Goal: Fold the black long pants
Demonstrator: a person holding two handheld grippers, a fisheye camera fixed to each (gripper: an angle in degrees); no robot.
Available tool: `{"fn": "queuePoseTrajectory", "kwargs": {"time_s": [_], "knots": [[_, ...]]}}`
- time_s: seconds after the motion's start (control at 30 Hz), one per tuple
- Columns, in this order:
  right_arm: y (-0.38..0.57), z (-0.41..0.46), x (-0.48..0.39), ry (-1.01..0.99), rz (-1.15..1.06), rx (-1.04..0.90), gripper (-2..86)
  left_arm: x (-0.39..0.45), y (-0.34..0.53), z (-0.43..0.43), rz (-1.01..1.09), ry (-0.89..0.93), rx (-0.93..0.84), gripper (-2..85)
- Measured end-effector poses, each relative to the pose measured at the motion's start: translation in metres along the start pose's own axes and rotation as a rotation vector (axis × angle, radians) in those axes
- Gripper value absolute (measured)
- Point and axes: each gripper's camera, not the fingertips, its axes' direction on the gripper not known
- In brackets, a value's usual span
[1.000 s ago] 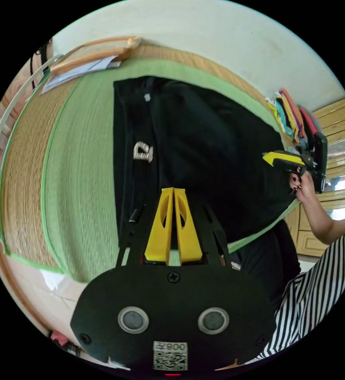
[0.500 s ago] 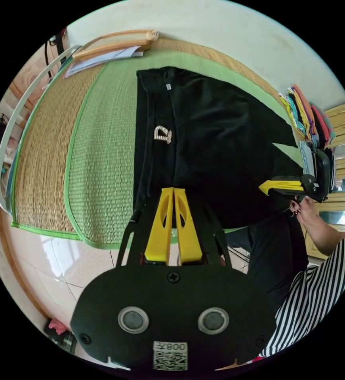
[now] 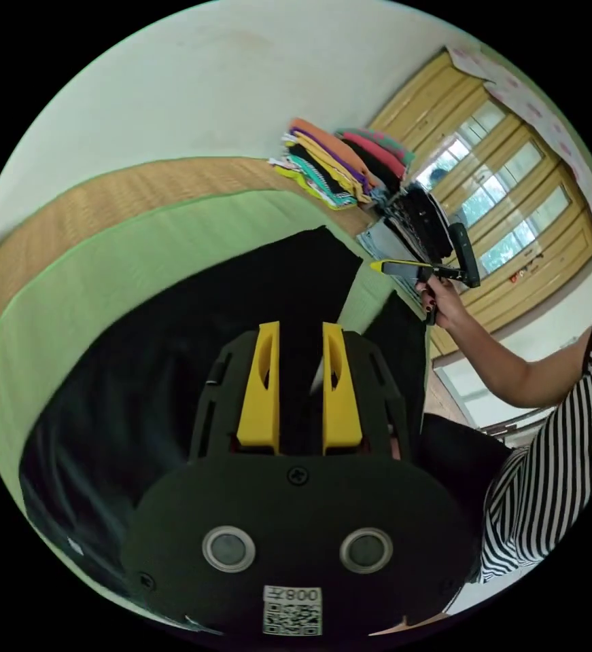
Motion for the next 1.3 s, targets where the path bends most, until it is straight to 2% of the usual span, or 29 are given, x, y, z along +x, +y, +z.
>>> {"fn": "queuePoseTrajectory", "kwargs": {"time_s": [0.17,0.33,0.43,0.53,0.67,0.87,1.0,1.1,1.2,1.3], "knots": [[0.004,0.023,0.051,0.091,0.030,-0.038,8.4,0.017,-0.108,0.043,0.103,0.005,-0.074,10.2],[0.025,0.059,0.071,0.127,-0.009,-0.096,8.0,0.043,-0.196,0.069,0.183,-0.106,-0.174,10.8],[0.040,0.065,0.080,0.108,-0.013,-0.066,6.8,0.051,-0.224,0.079,0.166,-0.192,-0.256,8.9],[0.056,0.071,0.082,0.116,-0.055,-0.054,4.1,0.064,-0.239,0.066,0.196,-0.226,-0.231,4.0],[0.074,0.062,0.084,0.126,-0.087,-0.017,1.8,0.089,-0.252,0.044,0.244,-0.221,-0.222,1.9],[0.101,0.001,0.102,0.073,-0.120,0.208,1.0,0.131,-0.272,-0.032,0.278,-0.213,0.007,1.5],[0.098,0.052,0.152,0.007,-0.017,0.096,1.5,0.131,-0.295,-0.028,0.193,-0.185,-0.065,3.4],[0.108,0.086,0.194,0.005,0.092,-0.002,2.6,0.131,-0.298,-0.027,0.099,-0.235,-0.122,5.8],[0.142,0.076,0.214,-0.028,0.084,0.008,4.5,0.152,-0.284,-0.045,0.152,-0.083,-0.084,7.1],[0.197,0.067,0.220,0.065,0.053,-0.034,6.3,0.190,-0.251,-0.048,0.245,0.104,-0.173,7.7]]}}
